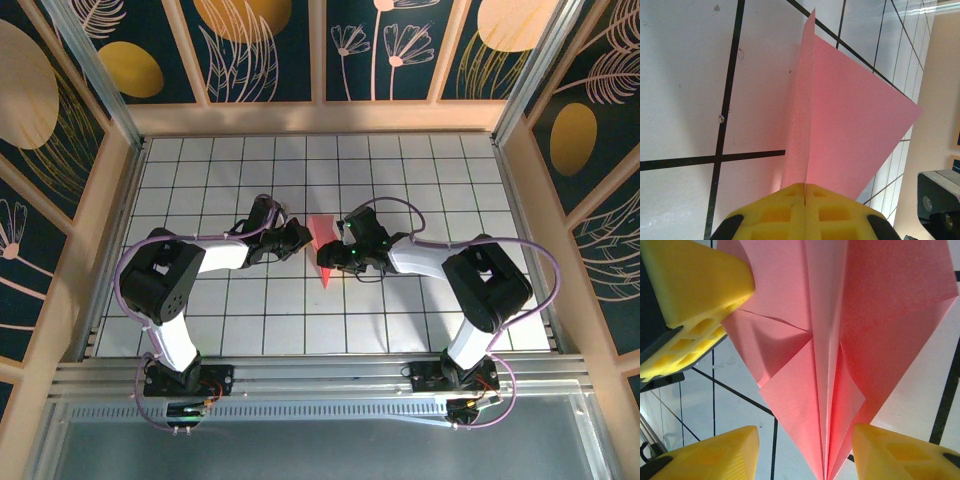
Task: Fold a paper plane with a square sheet of paper (fold left side to right side)
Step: Pick up the paper plane at the center of the table.
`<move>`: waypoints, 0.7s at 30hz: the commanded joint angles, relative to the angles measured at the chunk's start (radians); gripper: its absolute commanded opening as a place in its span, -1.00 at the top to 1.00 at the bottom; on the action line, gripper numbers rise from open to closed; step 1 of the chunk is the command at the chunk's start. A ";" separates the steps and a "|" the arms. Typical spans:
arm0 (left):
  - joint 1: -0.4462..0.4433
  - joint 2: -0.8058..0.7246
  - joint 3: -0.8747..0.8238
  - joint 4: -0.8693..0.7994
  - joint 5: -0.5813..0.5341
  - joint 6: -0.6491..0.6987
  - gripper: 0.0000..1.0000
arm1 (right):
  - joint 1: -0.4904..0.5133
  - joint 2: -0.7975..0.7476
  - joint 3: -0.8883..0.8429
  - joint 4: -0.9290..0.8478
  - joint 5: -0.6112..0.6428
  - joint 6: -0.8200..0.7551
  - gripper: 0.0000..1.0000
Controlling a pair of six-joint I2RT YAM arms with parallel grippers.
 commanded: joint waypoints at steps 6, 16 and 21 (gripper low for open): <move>-0.007 0.012 0.013 -0.009 -0.006 -0.022 0.93 | -0.005 0.038 0.018 0.029 -0.017 0.004 -0.01; -0.008 0.013 0.010 -0.007 -0.004 -0.020 0.92 | 0.001 0.056 0.050 0.000 0.024 -0.019 0.10; -0.008 0.016 0.009 -0.006 -0.005 -0.020 0.92 | 0.002 0.061 0.059 -0.021 0.043 -0.028 0.23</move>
